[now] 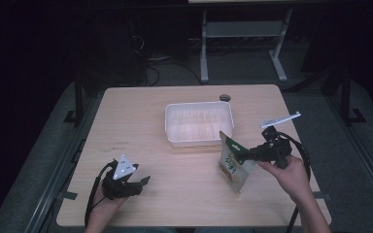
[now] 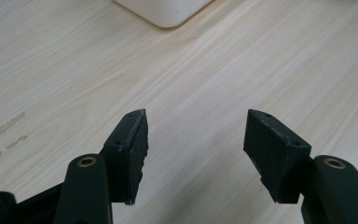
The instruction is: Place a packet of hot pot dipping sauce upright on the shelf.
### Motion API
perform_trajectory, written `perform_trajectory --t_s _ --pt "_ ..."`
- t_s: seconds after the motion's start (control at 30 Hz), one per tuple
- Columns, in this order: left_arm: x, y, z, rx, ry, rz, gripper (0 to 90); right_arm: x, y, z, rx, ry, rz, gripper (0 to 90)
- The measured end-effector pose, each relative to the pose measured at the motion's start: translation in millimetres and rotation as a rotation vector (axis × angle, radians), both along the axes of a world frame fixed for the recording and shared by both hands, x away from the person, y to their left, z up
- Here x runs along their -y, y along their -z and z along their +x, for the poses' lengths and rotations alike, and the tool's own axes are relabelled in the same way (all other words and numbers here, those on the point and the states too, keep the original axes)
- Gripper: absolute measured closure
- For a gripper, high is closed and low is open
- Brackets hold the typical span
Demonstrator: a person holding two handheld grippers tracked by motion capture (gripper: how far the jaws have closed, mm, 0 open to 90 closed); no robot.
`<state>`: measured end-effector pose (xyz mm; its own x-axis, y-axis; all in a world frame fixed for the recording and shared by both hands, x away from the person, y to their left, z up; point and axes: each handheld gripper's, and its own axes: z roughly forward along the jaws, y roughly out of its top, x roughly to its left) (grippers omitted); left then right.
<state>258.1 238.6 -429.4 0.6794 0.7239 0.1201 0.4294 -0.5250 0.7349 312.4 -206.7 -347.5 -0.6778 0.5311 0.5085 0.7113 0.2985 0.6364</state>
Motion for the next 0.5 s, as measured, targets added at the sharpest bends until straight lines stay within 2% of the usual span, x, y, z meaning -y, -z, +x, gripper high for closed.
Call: perform_trajectory --t_s 0.1,0.13,0.23,0.37,0.5 --pt "-1.8 -0.1 0.5 0.001 -0.011 0.000 39.4 4.8 -9.1 3.5 0.000 0.044 -0.020 89.8" --pt "-2.4 -0.2 0.8 0.004 -0.012 0.004 39.3 6.6 -16.7 6.4 0.006 0.064 -0.035 89.7" --pt "-2.8 0.1 1.1 0.007 -0.019 0.003 39.1 7.1 -24.1 9.2 0.006 0.079 -0.041 89.7" --pt "-3.0 0.5 1.0 0.008 -0.025 0.003 38.9 3.1 -39.1 21.0 0.005 0.100 -0.055 89.7" --pt "-4.4 -0.5 0.6 0.013 -0.030 0.005 38.7 -2.7 -47.7 32.1 0.009 0.102 -0.067 89.6"
